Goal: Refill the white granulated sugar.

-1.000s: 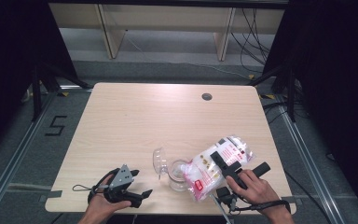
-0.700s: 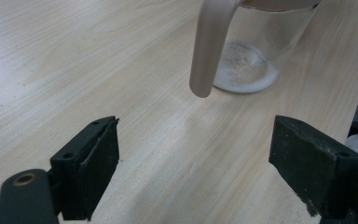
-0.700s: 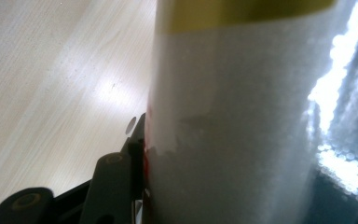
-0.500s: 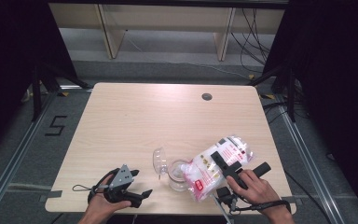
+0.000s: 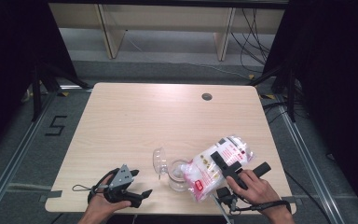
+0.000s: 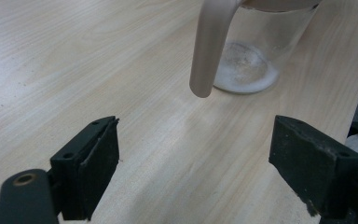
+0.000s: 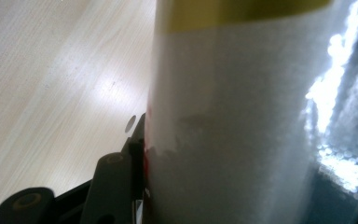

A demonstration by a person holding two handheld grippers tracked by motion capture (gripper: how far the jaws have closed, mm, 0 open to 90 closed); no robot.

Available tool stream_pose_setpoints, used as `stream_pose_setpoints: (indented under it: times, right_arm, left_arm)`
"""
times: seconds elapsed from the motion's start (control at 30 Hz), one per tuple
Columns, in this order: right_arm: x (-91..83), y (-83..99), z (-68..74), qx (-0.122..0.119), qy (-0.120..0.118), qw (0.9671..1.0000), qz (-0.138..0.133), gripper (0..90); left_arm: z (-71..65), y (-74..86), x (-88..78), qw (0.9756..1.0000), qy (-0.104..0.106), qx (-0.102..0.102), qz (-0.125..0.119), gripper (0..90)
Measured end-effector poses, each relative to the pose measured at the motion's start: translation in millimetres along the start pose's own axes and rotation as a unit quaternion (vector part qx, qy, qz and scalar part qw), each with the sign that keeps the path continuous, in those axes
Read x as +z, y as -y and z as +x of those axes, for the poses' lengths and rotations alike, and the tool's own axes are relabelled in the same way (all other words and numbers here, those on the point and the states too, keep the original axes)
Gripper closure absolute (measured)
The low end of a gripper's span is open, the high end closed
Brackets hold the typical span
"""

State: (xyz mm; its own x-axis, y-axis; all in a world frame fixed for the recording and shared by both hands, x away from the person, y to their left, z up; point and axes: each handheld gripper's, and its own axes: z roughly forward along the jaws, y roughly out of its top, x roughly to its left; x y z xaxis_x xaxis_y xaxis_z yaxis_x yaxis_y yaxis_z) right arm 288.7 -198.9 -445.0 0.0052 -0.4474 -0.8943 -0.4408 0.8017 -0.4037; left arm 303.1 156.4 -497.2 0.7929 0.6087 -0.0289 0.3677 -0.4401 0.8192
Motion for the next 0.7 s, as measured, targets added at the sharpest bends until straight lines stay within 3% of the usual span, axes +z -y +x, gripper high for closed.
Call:
stream_pose_setpoints:
  times: [0.1, 0.3, 0.37, 0.43, 0.53, 0.6, 0.67, 0.7]
  right_arm:
    - [0.0, -0.2, -0.4, 0.0, 0.001, 1.0, 0.0, 54.8]
    - [-1.2, -0.6, -0.3, 0.009, -0.001, 1.0, 0.003, 54.9]
    - [-1.3, -0.3, -0.5, 0.01, 0.0, 0.9999, 0.004, 54.9]
    - [-1.3, -0.3, -0.5, 0.009, 0.001, 1.0, 0.003, 54.9]
    - [-1.2, -0.3, -0.7, 0.007, 0.0, 1.0, 0.003, 55.0]
    - [-1.4, -0.3, -0.5, 0.009, 0.0, 0.9999, 0.005, 55.0]
    - [-1.5, -0.1, -1.0, 0.009, 0.001, 1.0, 0.004, 55.0]
    - [-1.6, -0.1, -1.1, 0.008, 0.001, 1.0, 0.004, 55.0]
  left_arm:
    - [-1.9, 0.7, 0.5, 0.9998, 0.001, -0.017, -0.002, 15.5]
    - [-1.8, 0.5, 0.3, 0.9999, -0.001, -0.014, 0.0, 15.5]
    - [0.0, 0.0, 0.1, 1.0, 0.001, 0.0, 0.001, 15.5]
    - [-1.6, 0.6, 0.5, 0.9999, 0.002, -0.015, 0.0, 15.5]
    - [-2.4, 0.5, 0.5, 0.9998, 0.0, -0.017, -0.002, 15.5]
    - [0.0, -0.2, 0.0, 1.0, 0.0, 0.001, 0.0, 15.5]
    - [-2.0, 0.5, 0.2, 0.9999, -0.002, -0.015, -0.001, 15.5]
    - [-1.5, 0.3, 0.2, 0.9999, -0.001, -0.01, -0.001, 15.5]
